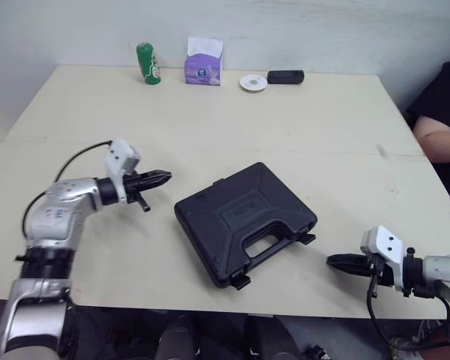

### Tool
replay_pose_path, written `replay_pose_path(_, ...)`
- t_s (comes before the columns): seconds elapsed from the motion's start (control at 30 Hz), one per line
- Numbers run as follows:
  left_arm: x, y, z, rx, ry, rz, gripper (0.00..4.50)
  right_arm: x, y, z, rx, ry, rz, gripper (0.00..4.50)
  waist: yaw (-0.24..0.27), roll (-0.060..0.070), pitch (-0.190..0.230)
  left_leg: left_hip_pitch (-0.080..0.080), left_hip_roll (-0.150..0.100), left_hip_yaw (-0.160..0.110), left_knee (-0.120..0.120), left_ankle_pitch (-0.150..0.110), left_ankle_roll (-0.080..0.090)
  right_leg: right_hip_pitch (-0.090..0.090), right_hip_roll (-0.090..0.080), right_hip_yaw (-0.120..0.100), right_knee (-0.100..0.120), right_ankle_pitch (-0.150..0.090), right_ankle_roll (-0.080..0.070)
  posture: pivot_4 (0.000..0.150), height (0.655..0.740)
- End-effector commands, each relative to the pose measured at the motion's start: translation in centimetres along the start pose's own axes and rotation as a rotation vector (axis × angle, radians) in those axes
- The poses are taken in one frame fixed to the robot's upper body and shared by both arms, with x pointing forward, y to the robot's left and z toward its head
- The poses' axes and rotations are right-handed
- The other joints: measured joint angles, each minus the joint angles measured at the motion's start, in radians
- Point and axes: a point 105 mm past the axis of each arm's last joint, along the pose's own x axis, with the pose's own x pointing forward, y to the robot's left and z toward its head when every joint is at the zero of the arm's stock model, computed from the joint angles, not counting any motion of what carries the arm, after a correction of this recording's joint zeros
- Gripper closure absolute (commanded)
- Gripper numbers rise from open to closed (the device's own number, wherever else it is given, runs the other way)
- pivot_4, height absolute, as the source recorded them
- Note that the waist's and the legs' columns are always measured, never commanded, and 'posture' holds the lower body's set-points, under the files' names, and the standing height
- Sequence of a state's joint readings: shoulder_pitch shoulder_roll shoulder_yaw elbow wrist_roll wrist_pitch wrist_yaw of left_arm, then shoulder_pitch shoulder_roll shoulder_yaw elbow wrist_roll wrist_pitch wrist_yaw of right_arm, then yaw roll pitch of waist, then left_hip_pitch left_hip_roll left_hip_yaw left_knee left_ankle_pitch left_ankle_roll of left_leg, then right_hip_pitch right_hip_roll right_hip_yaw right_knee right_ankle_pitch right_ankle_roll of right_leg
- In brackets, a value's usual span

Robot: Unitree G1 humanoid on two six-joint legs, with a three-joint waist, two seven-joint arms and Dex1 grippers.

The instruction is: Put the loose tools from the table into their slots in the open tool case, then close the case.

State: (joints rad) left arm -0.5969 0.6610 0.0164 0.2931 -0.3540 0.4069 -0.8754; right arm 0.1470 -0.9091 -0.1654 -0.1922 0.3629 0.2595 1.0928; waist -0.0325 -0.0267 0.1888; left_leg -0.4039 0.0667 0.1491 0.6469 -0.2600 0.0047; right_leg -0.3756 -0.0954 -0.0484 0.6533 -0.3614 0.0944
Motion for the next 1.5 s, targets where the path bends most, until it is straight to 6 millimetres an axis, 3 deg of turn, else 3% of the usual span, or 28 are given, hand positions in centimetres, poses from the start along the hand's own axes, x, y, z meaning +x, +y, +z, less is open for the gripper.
replay_pose_path(0.03,1.2,-0.2,-1.5,0.044,0.040,-0.040,4.46,1.6,0.3,0.3,-0.066,-0.021,-0.024,4.50,-0.001,-0.001,0.000,0.000,0.001,0.000,0.000,0.000,-0.001,0.000,0.000,0.000,0.000,0.000,0.000,0.150,0.7400)
replay_pose_path(0.27,2.1,-0.9,-3.6,-0.014,0.047,-0.094,4.46,3.9,0.1,1.6,-0.099,-0.082,-0.020,4.50,-0.002,-0.003,-0.001,0.000,0.002,0.000,0.001,0.000,-0.002,-0.001,0.000,0.000,0.001,0.000,0.000,0.150,0.7400)
replay_pose_path(0.47,2.1,-3.1,-4.2,0.031,0.039,-0.184,4.46,5.4,0.2,3.2,-0.115,-0.135,0.001,4.50,0.001,-0.003,-0.001,0.000,0.001,0.000,0.001,0.000,-0.002,-0.001,0.000,0.000,0.001,0.000,-0.001,0.150,0.7400)
replay_pose_path(0.8,-0.8,-4.2,-5.0,0.024,0.051,-0.120,4.46,6.6,-0.6,4.1,-0.152,-0.173,-0.024,4.50,-0.009,-0.003,-0.001,0.001,0.002,0.000,0.000,0.000,-0.002,-0.001,-0.001,0.001,0.002,0.000,-0.001,0.150,0.7400)
replay_pose_path(0.93,-2.5,-3.2,-4.5,0.038,0.031,-0.009,4.46,6.2,-1.2,3.4,-0.157,-0.150,-0.051,4.50,-0.009,-0.003,-0.001,0.001,0.002,-0.001,0.000,0.000,-0.001,0.000,-0.001,0.002,0.002,0.000,-0.001,0.150,0.7400)
replay_pose_path(1.0,-3.0,-2.3,-3.8,0.005,0.007,0.056,4.46,5.7,-1.7,3.4,-0.143,-0.154,-0.073,4.50,-0.005,-0.003,-0.001,0.001,0.002,-0.002,0.000,-0.001,0.001,0.000,-0.002,0.002,0.002,0.000,-0.001,0.150,0.7400)
replay_pose_path(1.07,-3.4,-1.8,-1.8,-0.002,-0.042,0.078,4.46,4.7,-2.4,3.7,-0.114,-0.187,-0.105,4.50,-0.002,-0.003,-0.001,0.001,0.002,-0.002,0.000,-0.002,0.002,0.000,-0.002,0.002,0.002,0.000,-0.001,0.150,0.7400)
replay_pose_path(1.17,-3.0,-3.5,2.3,0.093,-0.115,-0.035,4.46,3.1,-3.0,4.1,-0.135,-0.244,-0.154,4.50,0.008,-0.003,-0.001,-0.001,0.001,-0.002,0.000,-0.001,0.000,0.000,-0.003,0.002,0.002,0.000,-0.001,0.150,0.7400)
replay_pose_path(1.27,-1.7,-5.8,5.3,0.162,-0.159,-0.149,4.46,2.1,-3.0,4.1,-0.156,-0.270,-0.203,4.50,0.021,-0.003,-0.001,-0.001,0.000,-0.003,0.000,0.000,-0.001,0.001,-0.004,0.002,-0.001,0.000,-0.001,0.150,0.7400)
replay_pose_path(1.5,1.9,-8.8,8.4,0.146,-0.148,-0.240,4.46,-0.1,-3.3,4.2,-0.130,-0.319,-0.401,4.50,0.027,-0.002,0.000,-0.001,0.000,-0.001,0.000,0.000,-0.002,0.000,0.000,0.002,0.000,0.000,0.000,0.150,0.7400)
